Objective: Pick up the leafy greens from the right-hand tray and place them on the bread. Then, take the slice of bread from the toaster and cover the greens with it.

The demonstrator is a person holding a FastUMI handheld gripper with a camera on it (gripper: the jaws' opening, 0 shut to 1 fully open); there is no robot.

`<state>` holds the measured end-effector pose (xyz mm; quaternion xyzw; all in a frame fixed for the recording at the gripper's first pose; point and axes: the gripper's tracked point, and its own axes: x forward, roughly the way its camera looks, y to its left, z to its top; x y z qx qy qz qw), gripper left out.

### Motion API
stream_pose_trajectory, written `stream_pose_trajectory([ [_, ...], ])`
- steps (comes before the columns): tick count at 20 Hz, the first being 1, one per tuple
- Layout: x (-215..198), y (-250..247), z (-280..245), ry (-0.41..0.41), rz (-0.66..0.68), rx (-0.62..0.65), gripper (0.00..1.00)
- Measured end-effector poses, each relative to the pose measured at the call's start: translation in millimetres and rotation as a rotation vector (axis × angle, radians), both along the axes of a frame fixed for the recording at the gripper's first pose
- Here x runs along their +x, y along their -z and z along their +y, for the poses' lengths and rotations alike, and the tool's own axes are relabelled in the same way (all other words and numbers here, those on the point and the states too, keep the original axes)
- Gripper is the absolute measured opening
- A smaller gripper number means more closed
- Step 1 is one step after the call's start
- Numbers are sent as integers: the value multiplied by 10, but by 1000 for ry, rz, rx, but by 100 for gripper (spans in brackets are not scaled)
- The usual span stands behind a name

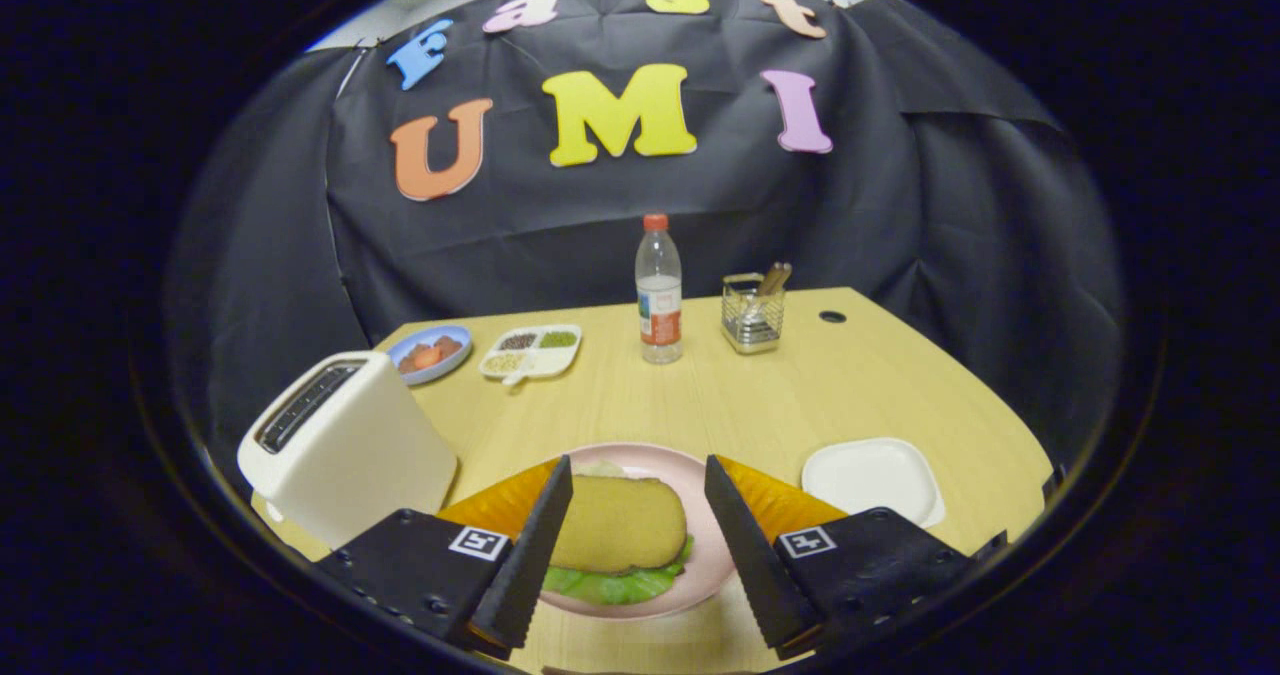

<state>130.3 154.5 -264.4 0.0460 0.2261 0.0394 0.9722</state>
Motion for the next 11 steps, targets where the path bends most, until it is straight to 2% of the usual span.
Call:
stream_pose_trajectory([
  [3, -160, -410, 44, -19, -124, 0, 82],
  [6, -362, -723, 74, -41, -203, 5, 94],
  [8, -517, -929, 86, -48, -254, 44, 95],
  [11, -743, -1120, 18, -53, -295, 26, 96],
])
